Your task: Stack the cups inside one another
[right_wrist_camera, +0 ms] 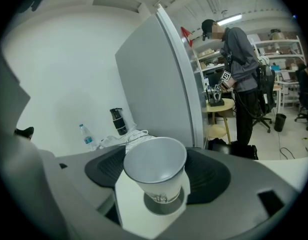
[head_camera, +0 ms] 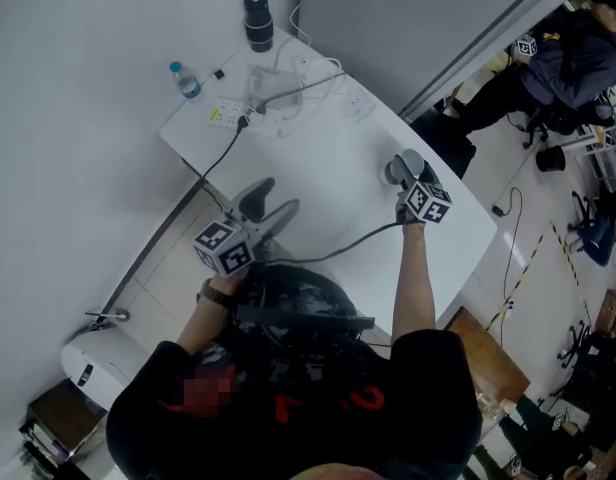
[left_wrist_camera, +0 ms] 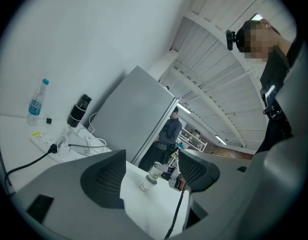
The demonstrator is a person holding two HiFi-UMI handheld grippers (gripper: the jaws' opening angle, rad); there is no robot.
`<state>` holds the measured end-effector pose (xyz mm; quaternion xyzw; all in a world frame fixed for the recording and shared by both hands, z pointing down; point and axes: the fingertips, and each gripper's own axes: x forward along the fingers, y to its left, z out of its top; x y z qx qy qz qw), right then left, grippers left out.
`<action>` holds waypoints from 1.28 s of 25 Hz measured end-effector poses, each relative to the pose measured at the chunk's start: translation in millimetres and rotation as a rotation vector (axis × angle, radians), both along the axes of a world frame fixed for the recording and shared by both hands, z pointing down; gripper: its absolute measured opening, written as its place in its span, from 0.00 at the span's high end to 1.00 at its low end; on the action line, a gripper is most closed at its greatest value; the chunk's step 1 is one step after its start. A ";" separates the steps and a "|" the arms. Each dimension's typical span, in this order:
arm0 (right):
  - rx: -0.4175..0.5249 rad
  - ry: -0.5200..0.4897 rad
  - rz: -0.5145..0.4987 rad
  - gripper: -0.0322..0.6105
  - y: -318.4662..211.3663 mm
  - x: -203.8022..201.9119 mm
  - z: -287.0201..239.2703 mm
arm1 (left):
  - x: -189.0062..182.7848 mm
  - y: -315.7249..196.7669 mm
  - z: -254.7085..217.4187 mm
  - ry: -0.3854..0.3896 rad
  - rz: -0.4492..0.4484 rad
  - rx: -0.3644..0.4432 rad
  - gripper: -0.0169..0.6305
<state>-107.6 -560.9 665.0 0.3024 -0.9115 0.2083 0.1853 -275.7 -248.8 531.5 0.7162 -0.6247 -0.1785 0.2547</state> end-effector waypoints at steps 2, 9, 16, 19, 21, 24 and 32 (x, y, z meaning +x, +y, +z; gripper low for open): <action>-0.008 0.021 0.012 0.35 -3.8 0.4 9.9 | -5.8 2.3 -2.6 -0.004 -0.014 0.004 0.46; -0.027 0.060 -0.008 0.31 11.6 -6.4 30.4 | -19.6 28.8 -4.9 0.005 -0.092 -0.009 0.46; -0.026 0.070 0.016 0.30 25.3 2.1 25.8 | -15.6 38.1 -6.0 0.028 -0.068 -0.010 0.46; -0.008 0.060 0.060 0.30 26.3 15.2 11.3 | -13.6 31.1 -6.5 0.028 -0.015 -0.006 0.46; 0.005 0.065 0.091 0.30 32.4 22.5 6.7 | -19.1 29.2 -6.5 0.012 0.029 0.000 0.46; 0.031 0.082 0.150 0.30 54.3 39.8 -0.3 | -30.7 33.0 -10.2 0.000 0.083 0.014 0.47; 0.106 -0.011 0.352 0.50 132.0 89.4 -36.4 | -41.9 27.0 -10.1 0.012 0.216 0.034 0.49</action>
